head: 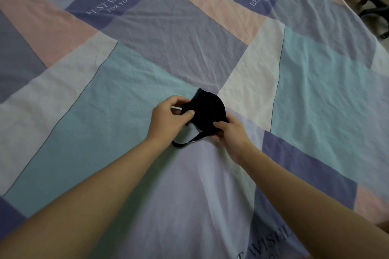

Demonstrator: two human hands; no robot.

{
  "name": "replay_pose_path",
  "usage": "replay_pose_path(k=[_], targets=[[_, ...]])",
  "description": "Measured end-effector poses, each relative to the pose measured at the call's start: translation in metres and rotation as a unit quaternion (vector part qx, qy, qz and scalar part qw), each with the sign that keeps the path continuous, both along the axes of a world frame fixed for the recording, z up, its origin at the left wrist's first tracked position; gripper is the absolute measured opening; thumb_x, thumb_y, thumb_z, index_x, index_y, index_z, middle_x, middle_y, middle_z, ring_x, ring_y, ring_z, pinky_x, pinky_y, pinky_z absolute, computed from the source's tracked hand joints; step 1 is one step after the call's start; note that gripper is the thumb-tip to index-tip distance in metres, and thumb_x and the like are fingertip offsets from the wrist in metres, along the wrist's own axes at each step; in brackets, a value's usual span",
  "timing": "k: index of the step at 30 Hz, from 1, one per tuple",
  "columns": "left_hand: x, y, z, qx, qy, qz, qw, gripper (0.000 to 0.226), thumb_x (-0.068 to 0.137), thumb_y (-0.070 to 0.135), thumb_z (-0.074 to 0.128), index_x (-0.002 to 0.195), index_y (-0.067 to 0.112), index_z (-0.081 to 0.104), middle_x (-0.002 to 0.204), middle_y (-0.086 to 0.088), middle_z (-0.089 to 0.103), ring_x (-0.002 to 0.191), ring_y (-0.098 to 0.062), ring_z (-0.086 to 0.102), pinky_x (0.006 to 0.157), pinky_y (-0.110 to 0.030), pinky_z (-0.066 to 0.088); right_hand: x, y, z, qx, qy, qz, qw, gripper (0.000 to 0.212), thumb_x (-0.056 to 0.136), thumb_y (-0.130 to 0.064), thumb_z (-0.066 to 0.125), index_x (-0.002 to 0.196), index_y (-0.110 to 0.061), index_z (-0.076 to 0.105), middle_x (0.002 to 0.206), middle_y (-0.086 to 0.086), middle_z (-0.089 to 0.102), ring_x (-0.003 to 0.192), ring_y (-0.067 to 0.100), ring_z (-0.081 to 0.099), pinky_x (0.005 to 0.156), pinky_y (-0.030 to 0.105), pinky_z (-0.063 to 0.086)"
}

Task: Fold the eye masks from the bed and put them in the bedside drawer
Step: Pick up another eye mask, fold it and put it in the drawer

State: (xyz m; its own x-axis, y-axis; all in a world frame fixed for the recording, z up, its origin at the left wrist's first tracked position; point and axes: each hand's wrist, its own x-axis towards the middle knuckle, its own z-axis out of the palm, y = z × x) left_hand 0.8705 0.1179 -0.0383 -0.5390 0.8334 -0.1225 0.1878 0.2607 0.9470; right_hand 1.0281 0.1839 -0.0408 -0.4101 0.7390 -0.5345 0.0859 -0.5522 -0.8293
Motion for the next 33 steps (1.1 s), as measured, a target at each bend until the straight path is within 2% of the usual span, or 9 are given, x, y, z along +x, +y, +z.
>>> replay_pose_path(k=[7, 10, 12, 16, 18, 20, 25, 29, 33], targets=[[0.021, 0.005, 0.005, -0.013, -0.078, -0.075, 0.994, 0.024, 0.078, 0.016, 0.069, 0.101, 0.022, 0.072, 0.097, 0.009, 0.073, 0.088, 0.007, 0.065, 0.082, -0.009, 0.046, -0.012, 0.001, 0.010, -0.052, 0.061, 0.003, 0.997, 0.037, 0.092, -0.029, 0.050, 0.113, -0.002, 0.065, 0.115, 0.020, 0.068, 0.107, 0.031, 0.065, 0.091, 0.038, 0.053], [0.015, 0.005, 0.003, -0.033, -0.138, -0.088, 0.986, 0.022, 0.085, 0.028, 0.061, 0.101, 0.021, 0.074, 0.098, 0.004, 0.074, 0.094, -0.008, 0.067, 0.086, -0.024, 0.049, -0.010, 0.001, 0.009, -0.017, 0.048, 0.025, 0.998, 0.038, 0.088, -0.034, 0.061, 0.107, -0.002, 0.067, 0.104, 0.020, 0.070, 0.095, 0.030, 0.069, 0.087, 0.039, 0.055], [0.012, 0.005, 0.001, -0.024, -0.120, -0.096, 0.988, 0.017, 0.087, 0.019, 0.062, 0.099, 0.018, 0.073, 0.096, 0.004, 0.074, 0.093, -0.010, 0.067, 0.087, -0.025, 0.049, -0.011, 0.000, 0.008, -0.003, 0.023, -0.008, 1.000, 0.015, 0.089, -0.013, 0.058, 0.096, -0.003, 0.067, 0.093, 0.018, 0.068, 0.085, 0.029, 0.067, 0.080, 0.038, 0.054], [0.007, 0.007, -0.008, -0.023, -0.055, 0.032, 0.998, 0.036, 0.074, 0.016, 0.077, 0.101, 0.022, 0.055, 0.098, 0.012, 0.059, 0.083, -0.006, 0.056, 0.075, -0.019, 0.045, -0.016, -0.003, 0.008, -0.056, 0.016, -0.049, 0.997, 0.017, 0.083, 0.001, 0.048, 0.092, -0.002, 0.061, 0.085, 0.015, 0.058, 0.072, 0.028, 0.058, 0.062, 0.034, 0.055], [0.003, 0.008, -0.009, -0.068, -0.134, 0.061, 0.987, 0.046, 0.072, 0.027, 0.080, 0.109, 0.021, 0.052, 0.102, 0.012, 0.057, 0.087, -0.006, 0.056, 0.073, -0.018, 0.046, -0.017, -0.004, 0.010, -0.087, 0.040, -0.043, 0.994, 0.024, 0.082, 0.001, 0.045, 0.101, 0.002, 0.060, 0.090, 0.017, 0.060, 0.076, 0.030, 0.060, 0.066, 0.038, 0.058], [0.001, 0.006, -0.009, -0.105, -0.213, 0.003, 0.971, 0.029, 0.075, 0.032, 0.076, 0.099, 0.019, 0.065, 0.089, 0.013, 0.068, 0.082, -0.009, 0.062, 0.064, -0.013, 0.048, -0.018, -0.005, 0.011, -0.096, 0.054, -0.035, 0.993, 0.034, 0.082, 0.000, 0.043, 0.113, 0.008, 0.055, 0.097, 0.019, 0.060, 0.079, 0.032, 0.061, 0.069, 0.039, 0.059], [-0.005, 0.007, -0.007, -0.068, -0.226, 0.073, 0.969, 0.013, 0.083, 0.021, 0.070, 0.090, 0.011, 0.067, 0.093, -0.008, 0.069, 0.083, -0.022, 0.065, 0.074, -0.034, 0.059, -0.016, -0.007, 0.006, -0.005, -0.063, -0.007, 0.998, 0.036, 0.080, 0.008, 0.052, 0.112, -0.006, 0.058, 0.091, 0.014, 0.064, 0.076, 0.029, 0.065, 0.075, 0.043, 0.054], [-0.019, 0.008, -0.005, -0.049, -0.203, 0.141, 0.968, 0.016, 0.084, 0.021, 0.067, 0.094, 0.009, 0.062, 0.093, -0.006, 0.064, 0.079, -0.020, 0.063, 0.053, -0.026, 0.057, -0.004, -0.006, 0.004, 0.009, -0.093, -0.022, 0.995, 0.008, 0.089, -0.007, 0.060, 0.089, -0.006, 0.067, 0.076, 0.009, 0.069, 0.062, 0.016, 0.070, 0.056, 0.027, 0.056], [-0.030, 0.006, -0.008, -0.077, -0.173, 0.166, 0.968, 0.008, 0.085, 0.021, 0.064, 0.085, 0.014, 0.060, 0.085, -0.002, 0.061, 0.078, -0.020, 0.060, 0.061, -0.032, 0.058, -0.001, 0.000, 0.011, 0.018, -0.054, -0.003, 0.998, 0.023, 0.092, -0.022, 0.059, 0.074, -0.011, 0.068, 0.070, 0.000, 0.066, 0.065, 0.015, 0.064, 0.074, 0.030, 0.051]])
